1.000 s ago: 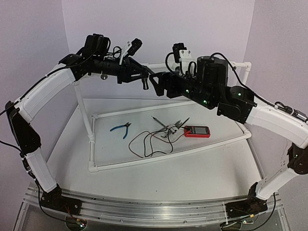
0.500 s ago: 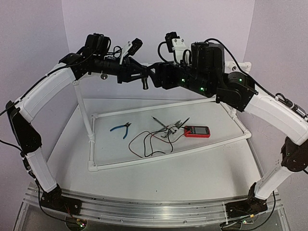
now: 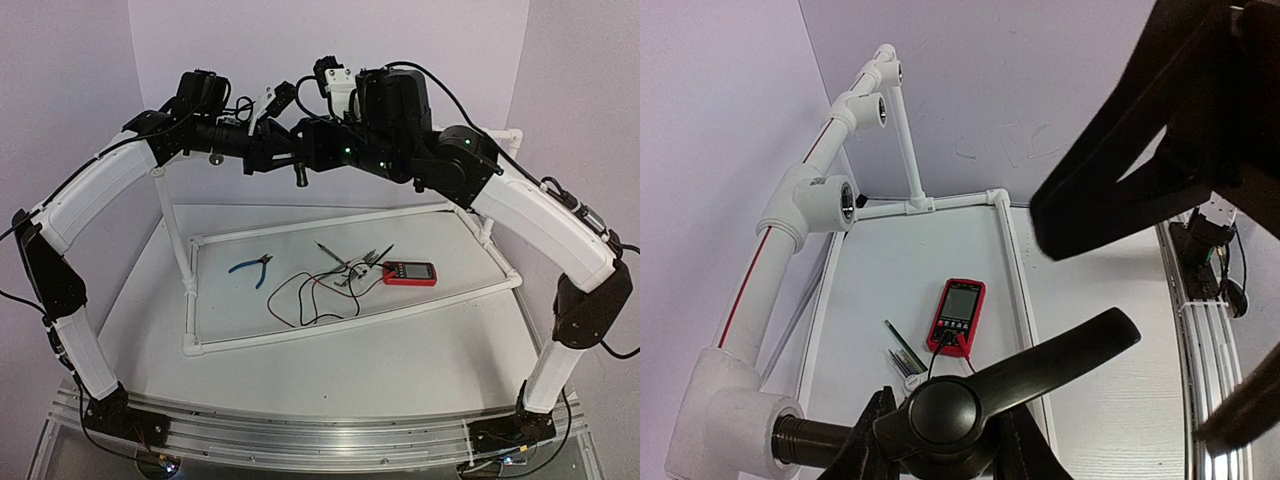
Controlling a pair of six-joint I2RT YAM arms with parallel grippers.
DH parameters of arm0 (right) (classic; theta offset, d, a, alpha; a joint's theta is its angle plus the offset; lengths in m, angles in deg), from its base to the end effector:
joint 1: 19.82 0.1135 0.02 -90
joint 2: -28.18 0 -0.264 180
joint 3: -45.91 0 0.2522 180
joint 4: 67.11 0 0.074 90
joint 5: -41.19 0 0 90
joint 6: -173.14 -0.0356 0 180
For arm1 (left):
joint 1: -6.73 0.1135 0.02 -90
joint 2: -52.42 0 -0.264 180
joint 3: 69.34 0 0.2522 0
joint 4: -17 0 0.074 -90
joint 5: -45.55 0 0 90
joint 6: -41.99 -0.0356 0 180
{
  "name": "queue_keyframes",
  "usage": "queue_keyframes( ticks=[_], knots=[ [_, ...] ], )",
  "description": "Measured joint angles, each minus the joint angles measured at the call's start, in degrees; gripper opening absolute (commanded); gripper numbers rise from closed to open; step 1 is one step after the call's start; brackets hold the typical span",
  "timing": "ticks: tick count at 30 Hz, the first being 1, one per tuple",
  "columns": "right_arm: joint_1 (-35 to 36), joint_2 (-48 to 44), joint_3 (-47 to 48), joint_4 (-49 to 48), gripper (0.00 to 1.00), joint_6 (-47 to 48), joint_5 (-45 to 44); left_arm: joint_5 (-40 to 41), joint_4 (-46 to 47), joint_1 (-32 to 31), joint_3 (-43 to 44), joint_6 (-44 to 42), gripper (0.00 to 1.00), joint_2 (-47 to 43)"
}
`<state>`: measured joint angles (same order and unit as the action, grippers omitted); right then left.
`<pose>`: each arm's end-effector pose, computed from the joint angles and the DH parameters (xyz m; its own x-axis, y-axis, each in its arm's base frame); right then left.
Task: Install the water faucets
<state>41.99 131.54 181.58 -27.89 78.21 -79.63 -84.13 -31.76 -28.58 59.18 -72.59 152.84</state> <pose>0.2041 0.3421 0.4926 -0.1010 -0.0323 -0.9944 -0.5099 0.8599 0.0239 0.3011 -0.2411 0.4562 0.1260 0.3031 -0.9446 0.9676 0.1723 0.1844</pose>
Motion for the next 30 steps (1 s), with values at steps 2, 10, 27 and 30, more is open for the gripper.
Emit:
queue_keyframes(
  ticks=[2, 10, 27, 30],
  knots=[
    [-1.6, 0.9, 1.2, 1.9, 0.42, -1.8, 2.7, 0.0, 0.0, 0.0, 0.0, -0.1, 0.0, 0.0],
    [-8.8, 1.2, 1.5, 6.2, 0.38, -8.8, 14.4, -0.1, -0.1, 0.0, 0.1, -0.5, 0.0, 0.1],
    [-9.2, 1.8, 1.4, 7.4, 0.31, -11.0, 26.6, -0.1, -1.0, 0.0, 0.8, -0.7, 0.0, 0.3],
    [-9.2, 1.9, 1.4, 7.9, 0.24, -10.8, 26.4, -0.1, -1.1, 0.0, 1.0, -0.8, 0.0, 0.4]
  ],
)
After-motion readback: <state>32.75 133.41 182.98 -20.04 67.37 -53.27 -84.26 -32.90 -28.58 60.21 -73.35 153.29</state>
